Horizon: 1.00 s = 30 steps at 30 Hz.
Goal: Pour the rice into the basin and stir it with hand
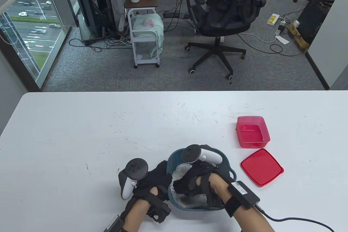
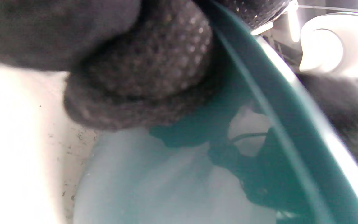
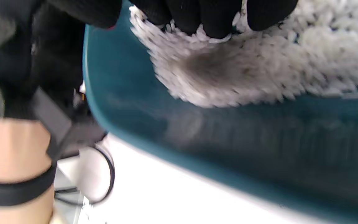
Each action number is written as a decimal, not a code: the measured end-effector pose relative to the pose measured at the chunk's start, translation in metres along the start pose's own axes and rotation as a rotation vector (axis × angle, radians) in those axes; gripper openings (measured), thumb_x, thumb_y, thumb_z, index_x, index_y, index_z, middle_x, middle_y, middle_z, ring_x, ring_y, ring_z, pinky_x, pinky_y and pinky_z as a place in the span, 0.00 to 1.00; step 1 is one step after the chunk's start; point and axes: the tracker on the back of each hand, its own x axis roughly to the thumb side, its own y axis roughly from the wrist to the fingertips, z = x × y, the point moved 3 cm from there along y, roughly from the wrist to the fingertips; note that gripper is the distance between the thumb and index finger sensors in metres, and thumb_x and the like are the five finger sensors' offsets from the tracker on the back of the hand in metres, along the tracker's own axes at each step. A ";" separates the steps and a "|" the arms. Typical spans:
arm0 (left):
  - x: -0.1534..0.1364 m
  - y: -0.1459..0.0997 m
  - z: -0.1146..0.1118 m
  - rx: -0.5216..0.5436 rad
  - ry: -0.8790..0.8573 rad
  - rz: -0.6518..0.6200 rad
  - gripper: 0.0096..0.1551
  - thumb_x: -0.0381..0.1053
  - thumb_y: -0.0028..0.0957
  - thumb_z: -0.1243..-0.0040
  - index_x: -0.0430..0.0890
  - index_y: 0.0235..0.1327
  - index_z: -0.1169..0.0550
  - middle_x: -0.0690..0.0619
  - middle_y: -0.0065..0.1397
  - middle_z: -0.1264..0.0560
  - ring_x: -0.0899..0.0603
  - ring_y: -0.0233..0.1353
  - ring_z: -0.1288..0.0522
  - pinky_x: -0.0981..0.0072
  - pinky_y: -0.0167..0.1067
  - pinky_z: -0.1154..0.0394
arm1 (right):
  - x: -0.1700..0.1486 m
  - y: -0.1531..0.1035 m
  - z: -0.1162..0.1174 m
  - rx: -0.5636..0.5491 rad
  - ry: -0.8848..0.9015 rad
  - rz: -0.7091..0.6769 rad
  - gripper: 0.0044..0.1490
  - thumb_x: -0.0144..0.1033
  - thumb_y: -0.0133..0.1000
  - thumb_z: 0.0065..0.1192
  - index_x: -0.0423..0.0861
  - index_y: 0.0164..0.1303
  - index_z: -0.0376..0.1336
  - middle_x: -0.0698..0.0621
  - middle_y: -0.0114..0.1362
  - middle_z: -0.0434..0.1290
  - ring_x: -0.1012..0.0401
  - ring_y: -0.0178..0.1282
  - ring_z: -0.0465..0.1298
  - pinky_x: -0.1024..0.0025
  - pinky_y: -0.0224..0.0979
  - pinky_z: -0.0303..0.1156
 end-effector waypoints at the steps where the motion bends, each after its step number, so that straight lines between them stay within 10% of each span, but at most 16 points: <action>1: -0.001 0.000 0.000 -0.002 -0.007 0.001 0.40 0.44 0.52 0.36 0.30 0.75 0.35 0.27 0.68 0.26 0.49 0.20 0.10 0.66 0.15 0.11 | -0.001 0.002 -0.007 -0.047 0.017 0.013 0.44 0.46 0.46 0.58 0.40 0.70 0.53 0.38 0.76 0.58 0.40 0.73 0.61 0.36 0.66 0.62; 8: 0.000 0.001 0.000 -0.006 0.002 -0.004 0.40 0.44 0.52 0.36 0.31 0.75 0.35 0.27 0.68 0.26 0.49 0.20 0.10 0.66 0.15 0.11 | -0.005 -0.011 -0.034 -0.342 -0.223 0.286 0.42 0.46 0.47 0.58 0.39 0.70 0.57 0.37 0.74 0.63 0.39 0.70 0.65 0.35 0.65 0.62; 17: 0.000 0.000 0.000 0.007 -0.006 0.012 0.40 0.44 0.52 0.35 0.31 0.75 0.34 0.27 0.68 0.26 0.49 0.20 0.10 0.66 0.15 0.11 | -0.018 -0.026 -0.017 -0.260 -0.535 0.631 0.44 0.46 0.44 0.60 0.30 0.64 0.65 0.29 0.64 0.74 0.35 0.58 0.76 0.39 0.55 0.72; 24: 0.000 0.000 -0.001 0.014 -0.007 0.020 0.40 0.44 0.51 0.36 0.30 0.74 0.34 0.27 0.68 0.26 0.49 0.19 0.10 0.66 0.14 0.11 | -0.012 -0.018 0.016 -0.095 -0.601 0.602 0.43 0.47 0.39 0.64 0.23 0.44 0.77 0.27 0.43 0.88 0.36 0.35 0.87 0.42 0.35 0.80; 30: 0.000 -0.001 -0.001 0.016 -0.007 0.022 0.40 0.44 0.51 0.36 0.30 0.74 0.34 0.27 0.68 0.26 0.49 0.19 0.10 0.66 0.14 0.11 | 0.000 -0.009 0.018 0.041 -0.293 0.191 0.42 0.47 0.40 0.63 0.25 0.47 0.77 0.28 0.48 0.87 0.36 0.40 0.86 0.42 0.40 0.80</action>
